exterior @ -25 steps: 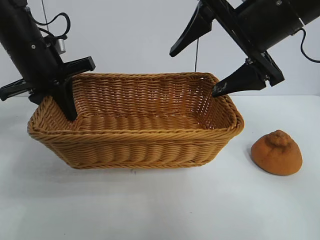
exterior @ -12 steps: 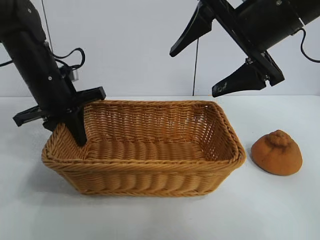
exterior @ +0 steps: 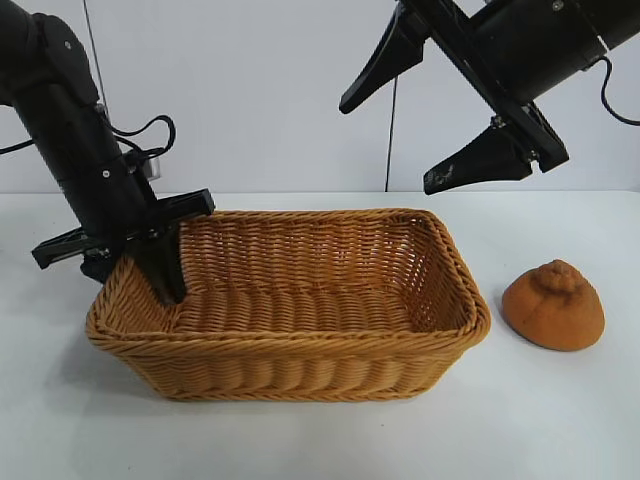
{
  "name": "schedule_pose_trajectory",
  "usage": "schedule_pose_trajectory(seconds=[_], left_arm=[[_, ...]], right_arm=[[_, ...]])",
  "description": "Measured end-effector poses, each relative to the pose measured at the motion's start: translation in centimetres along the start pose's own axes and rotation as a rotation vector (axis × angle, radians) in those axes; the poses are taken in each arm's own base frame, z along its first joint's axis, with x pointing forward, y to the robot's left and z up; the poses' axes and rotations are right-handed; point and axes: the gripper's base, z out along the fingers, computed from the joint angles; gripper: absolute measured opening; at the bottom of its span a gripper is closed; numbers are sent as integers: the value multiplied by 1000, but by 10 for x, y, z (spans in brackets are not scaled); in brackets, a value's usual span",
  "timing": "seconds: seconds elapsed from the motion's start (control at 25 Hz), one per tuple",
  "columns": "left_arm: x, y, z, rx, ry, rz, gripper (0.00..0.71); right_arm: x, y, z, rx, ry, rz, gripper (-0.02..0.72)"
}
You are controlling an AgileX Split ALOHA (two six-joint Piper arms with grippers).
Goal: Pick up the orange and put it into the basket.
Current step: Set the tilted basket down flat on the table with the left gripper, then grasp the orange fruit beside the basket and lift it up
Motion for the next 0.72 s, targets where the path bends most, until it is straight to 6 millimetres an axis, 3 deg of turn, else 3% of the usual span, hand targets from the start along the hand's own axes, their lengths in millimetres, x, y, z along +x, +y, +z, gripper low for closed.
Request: schedule_pose_trajectory(seconds=[0.08,0.16,0.44,0.72], left_arm=[[0,-1,-3,2,-6,3,609],[0,-5,-13,8,-22,12,647],[-2,-24,-74,-24,-98,121,673],[-12,-19,-123,-258,-162,236,673]], right_arm=[[0,0,0,0,0,0,641],[0,0,0,0,1,0,641],[0,0,0,0,1,0,641],[0,0,0,0,1,0,641]])
